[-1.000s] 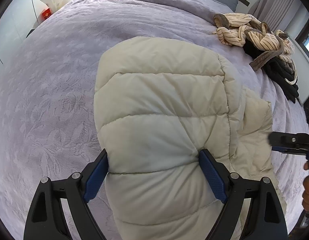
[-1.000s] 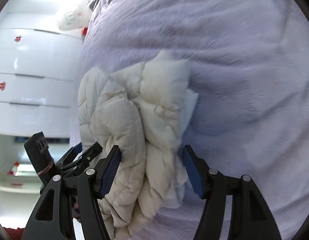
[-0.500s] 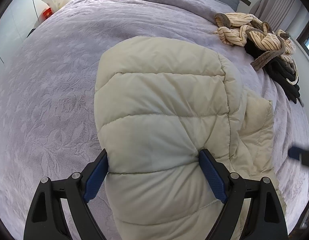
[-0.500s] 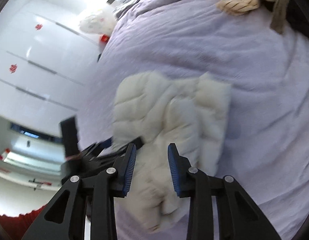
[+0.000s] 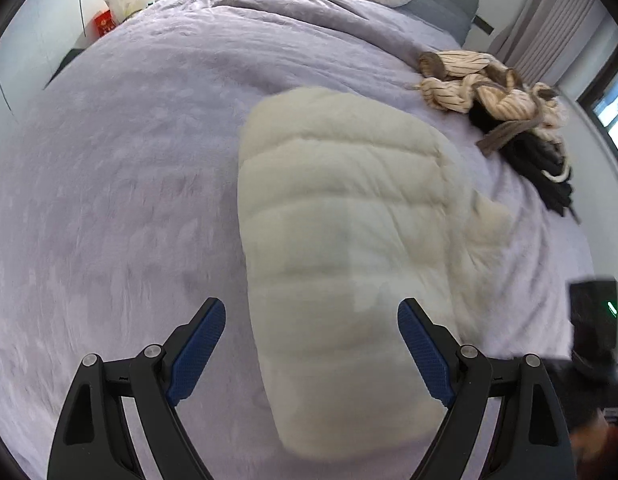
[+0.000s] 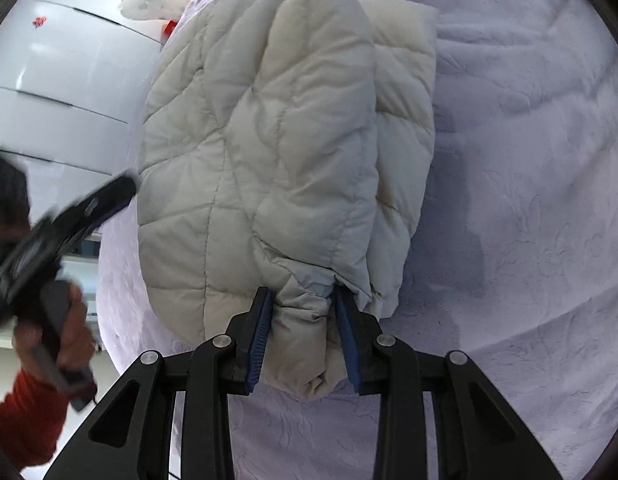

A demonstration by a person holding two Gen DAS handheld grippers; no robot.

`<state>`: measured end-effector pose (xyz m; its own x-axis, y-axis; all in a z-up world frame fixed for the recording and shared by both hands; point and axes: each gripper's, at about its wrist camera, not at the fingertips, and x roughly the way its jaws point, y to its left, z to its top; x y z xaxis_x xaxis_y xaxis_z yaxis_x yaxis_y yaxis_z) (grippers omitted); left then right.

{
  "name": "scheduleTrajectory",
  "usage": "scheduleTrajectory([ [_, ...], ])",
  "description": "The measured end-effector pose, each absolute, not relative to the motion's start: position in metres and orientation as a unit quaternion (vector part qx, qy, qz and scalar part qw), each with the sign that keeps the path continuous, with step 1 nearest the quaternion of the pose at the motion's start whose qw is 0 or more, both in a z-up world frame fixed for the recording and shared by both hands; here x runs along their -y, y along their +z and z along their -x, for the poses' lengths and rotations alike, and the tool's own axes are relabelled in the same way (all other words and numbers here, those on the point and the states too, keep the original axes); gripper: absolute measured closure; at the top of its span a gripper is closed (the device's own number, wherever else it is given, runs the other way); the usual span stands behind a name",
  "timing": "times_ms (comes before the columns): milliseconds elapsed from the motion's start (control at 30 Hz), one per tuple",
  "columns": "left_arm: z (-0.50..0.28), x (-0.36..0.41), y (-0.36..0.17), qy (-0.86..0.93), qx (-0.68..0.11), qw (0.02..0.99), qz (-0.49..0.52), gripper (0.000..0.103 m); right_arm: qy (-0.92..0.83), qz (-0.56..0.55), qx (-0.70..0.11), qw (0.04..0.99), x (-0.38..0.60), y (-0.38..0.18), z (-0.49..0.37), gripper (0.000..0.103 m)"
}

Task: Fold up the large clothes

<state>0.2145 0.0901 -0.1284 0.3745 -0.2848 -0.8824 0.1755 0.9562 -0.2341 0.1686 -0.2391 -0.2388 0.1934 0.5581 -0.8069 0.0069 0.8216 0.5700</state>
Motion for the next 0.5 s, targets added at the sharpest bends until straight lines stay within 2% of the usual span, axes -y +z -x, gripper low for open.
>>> scheduleTrajectory([
  [167,-0.195,-0.082,-0.152,-0.139,-0.562,0.813,0.059,0.014,0.183,-0.23,-0.62,0.728,0.234,-0.248,-0.175,0.067],
  [367,-0.189,-0.069,-0.163,-0.148,-0.562,0.812,0.048,0.014,0.189,-0.23,-0.562,0.772,0.237,-0.193,-0.19,0.067],
  [500,-0.187,-0.068,-0.163,-0.147,-0.566,0.81,0.042,0.014,0.194,-0.221,-0.524,0.799,0.232,-0.168,-0.23,0.067],
])
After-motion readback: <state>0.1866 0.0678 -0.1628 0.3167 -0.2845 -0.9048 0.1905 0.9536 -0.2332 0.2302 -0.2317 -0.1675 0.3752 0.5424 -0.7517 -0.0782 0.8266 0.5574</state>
